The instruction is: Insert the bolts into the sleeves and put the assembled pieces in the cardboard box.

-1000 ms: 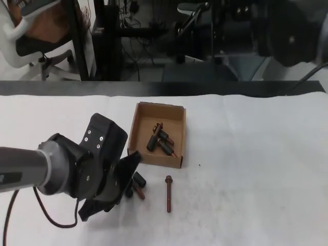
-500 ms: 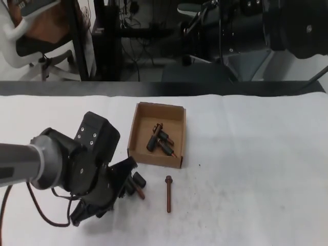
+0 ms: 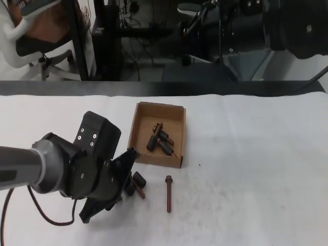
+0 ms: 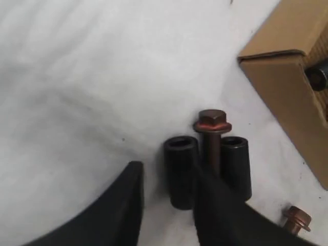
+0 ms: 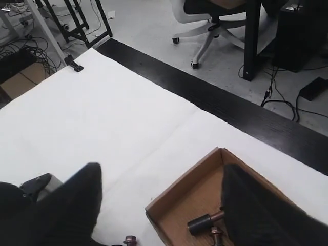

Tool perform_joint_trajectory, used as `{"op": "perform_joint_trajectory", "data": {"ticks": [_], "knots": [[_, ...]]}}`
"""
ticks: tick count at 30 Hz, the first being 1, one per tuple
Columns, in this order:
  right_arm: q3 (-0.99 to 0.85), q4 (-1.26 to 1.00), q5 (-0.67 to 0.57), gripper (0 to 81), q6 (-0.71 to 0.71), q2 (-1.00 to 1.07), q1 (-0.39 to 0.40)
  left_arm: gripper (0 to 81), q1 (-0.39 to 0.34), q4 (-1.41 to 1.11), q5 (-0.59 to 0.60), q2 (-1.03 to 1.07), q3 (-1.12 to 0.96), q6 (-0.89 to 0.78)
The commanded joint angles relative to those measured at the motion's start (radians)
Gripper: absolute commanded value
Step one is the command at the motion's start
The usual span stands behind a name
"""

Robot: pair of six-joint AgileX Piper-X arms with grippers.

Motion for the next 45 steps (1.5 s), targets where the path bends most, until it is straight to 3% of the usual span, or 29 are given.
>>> {"op": "perform_joint_trajectory", "data": {"ticks": [1, 7, 30, 38, 45], "knots": [[-0.004, -0.024, -0.007, 61.7, -0.008, -0.016, 0.000, 23.5, 0.006, -0.018, -0.033, 0.005, 0.001, -0.007], [-0.004, -0.048, -0.007, 61.7, 0.008, -0.016, 0.000, 13.7, 0.013, -0.050, -0.014, 0.008, 0.000, 0.027], [-0.004, -0.109, -0.007, 61.7, 0.065, -0.016, 0.000, 13.7, 0.011, 0.159, -0.028, 0.051, -0.102, 0.127], [-0.004, -0.164, -0.007, 61.7, 0.103, -0.016, 0.000, 34.3, 0.011, 0.134, -0.014, 0.048, -0.102, 0.150], [-0.004, -0.164, -0.007, 61.7, 0.103, -0.016, 0.000, 35.4, 0.011, 0.141, -0.006, 0.058, -0.102, 0.150]]}}
